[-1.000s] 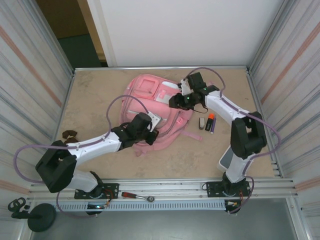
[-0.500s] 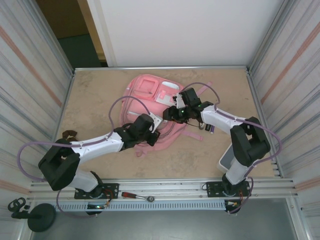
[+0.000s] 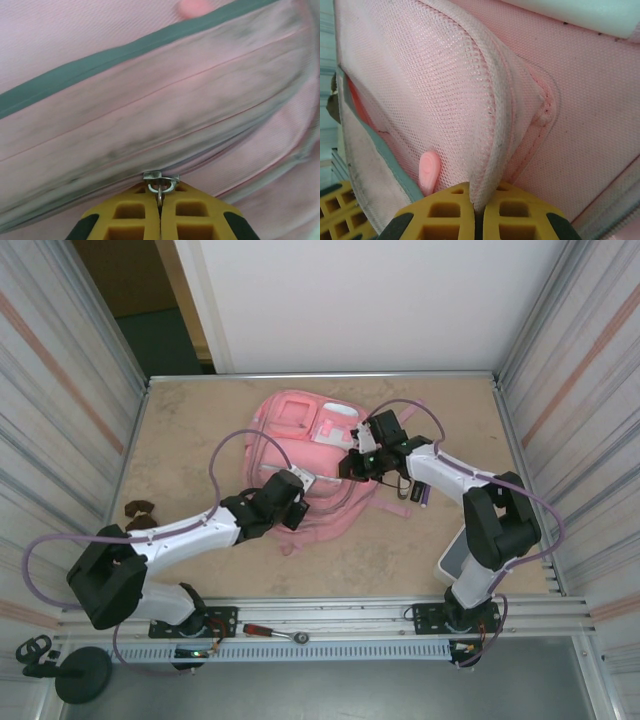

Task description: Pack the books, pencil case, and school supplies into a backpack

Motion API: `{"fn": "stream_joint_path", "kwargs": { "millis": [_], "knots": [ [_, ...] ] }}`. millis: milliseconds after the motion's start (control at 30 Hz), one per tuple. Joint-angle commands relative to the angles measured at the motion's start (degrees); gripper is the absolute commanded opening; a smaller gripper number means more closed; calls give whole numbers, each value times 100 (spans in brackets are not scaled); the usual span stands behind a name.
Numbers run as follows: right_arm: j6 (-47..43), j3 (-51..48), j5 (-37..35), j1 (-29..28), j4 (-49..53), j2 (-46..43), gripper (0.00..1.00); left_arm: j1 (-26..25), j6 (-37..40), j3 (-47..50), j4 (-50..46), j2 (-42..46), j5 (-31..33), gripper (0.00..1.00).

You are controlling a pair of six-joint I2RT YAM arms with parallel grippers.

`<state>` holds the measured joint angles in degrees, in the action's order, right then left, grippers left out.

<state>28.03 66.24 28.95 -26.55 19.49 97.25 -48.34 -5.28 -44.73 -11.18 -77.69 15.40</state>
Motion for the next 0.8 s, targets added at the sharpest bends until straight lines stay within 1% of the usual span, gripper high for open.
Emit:
{"fn": "stream_joint_path", "kwargs": {
  "millis": [0, 133, 267, 500, 567, 633, 700, 767],
  "knots": [
    [-712, 356, -65, 209, 694, -169, 0, 88, 185, -78, -566, -24, 647, 0],
    [-860, 772, 155, 238, 851, 189, 0, -25, 238, -70, -307, -66, 28, 0],
    [-913, 1204, 271, 229, 989, 547, 0, -239, 121, -135, -82, -161, -310, 0],
    [-1113, 2460, 452, 238, 1523, 1331, 7, -637, 60, -467, 244, -631, -694, 0],
    [-1107, 2620, 356, 254, 1613, 1355, 12, -708, 45, -601, 299, -781, -733, 0],
    [-1086, 2470, 133, 293, 1617, 1126, 25, -729, -15, -723, 321, -932, -799, 0],
    [-997, 2046, -115, 337, 1502, 767, 32, -724, -59, -799, 318, -1006, -799, 0],
    [-809, 1417, -306, 367, 1277, 290, 41, -730, -84, -835, 341, -1037, -798, 0]
  ]
}}
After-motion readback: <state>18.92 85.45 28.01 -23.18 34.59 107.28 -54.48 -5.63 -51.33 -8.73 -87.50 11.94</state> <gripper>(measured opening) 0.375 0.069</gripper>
